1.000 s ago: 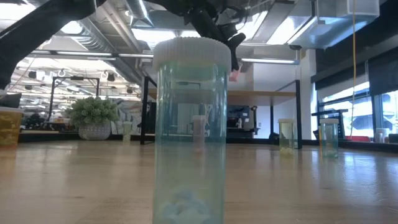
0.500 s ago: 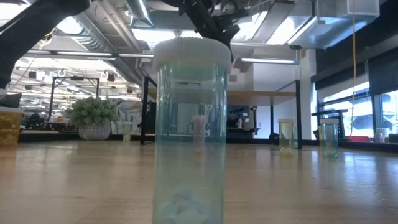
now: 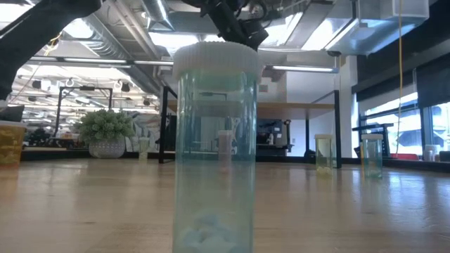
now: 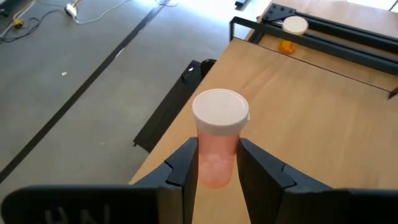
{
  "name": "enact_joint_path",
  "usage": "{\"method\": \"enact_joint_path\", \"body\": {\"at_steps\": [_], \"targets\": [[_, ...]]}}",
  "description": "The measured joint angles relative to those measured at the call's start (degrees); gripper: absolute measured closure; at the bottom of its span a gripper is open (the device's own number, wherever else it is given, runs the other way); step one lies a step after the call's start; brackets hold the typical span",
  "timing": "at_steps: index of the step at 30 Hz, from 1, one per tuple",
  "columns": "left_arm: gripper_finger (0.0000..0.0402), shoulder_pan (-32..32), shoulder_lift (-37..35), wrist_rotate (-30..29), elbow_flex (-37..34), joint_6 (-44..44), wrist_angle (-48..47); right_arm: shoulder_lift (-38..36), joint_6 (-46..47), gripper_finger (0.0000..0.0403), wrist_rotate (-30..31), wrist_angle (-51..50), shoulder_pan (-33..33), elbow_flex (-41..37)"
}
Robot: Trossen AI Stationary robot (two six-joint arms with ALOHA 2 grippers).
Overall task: Pick and place medicine bottles onto shelf by color
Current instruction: Put the top right pink pill bottle on the shelf
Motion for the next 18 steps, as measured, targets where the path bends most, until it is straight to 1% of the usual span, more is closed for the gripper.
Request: {"method": "enact_joint_path", "body": {"at_steps": [7, 9, 14, 18], "targets": [[0.0306, 0.37, 0.0, -0.48, 0.0, -0.05, 0.7, 0.0, 0.0, 0.0235, 0.02, 0.0, 0.0, -0.02], [0.0306, 0.34, 0.0, -1.8, -0.21, 0.0, 0.77, -0.02, 0.0, 0.0235, 0.04, 0.0, 0.0, 0.0], [0.0306, 0.53, 0.28, -3.86, -3.52, -0.55, 0.41, -0.01, 0.0, 0.0235, 0.04, 0.0, -0.01, -0.01], [0.0306, 0.62, 0.25, -3.96, -3.82, -0.75, 0.42, -0.01, 0.0, 0.0235, 0.04, 0.01, -0.02, -0.01]]}}
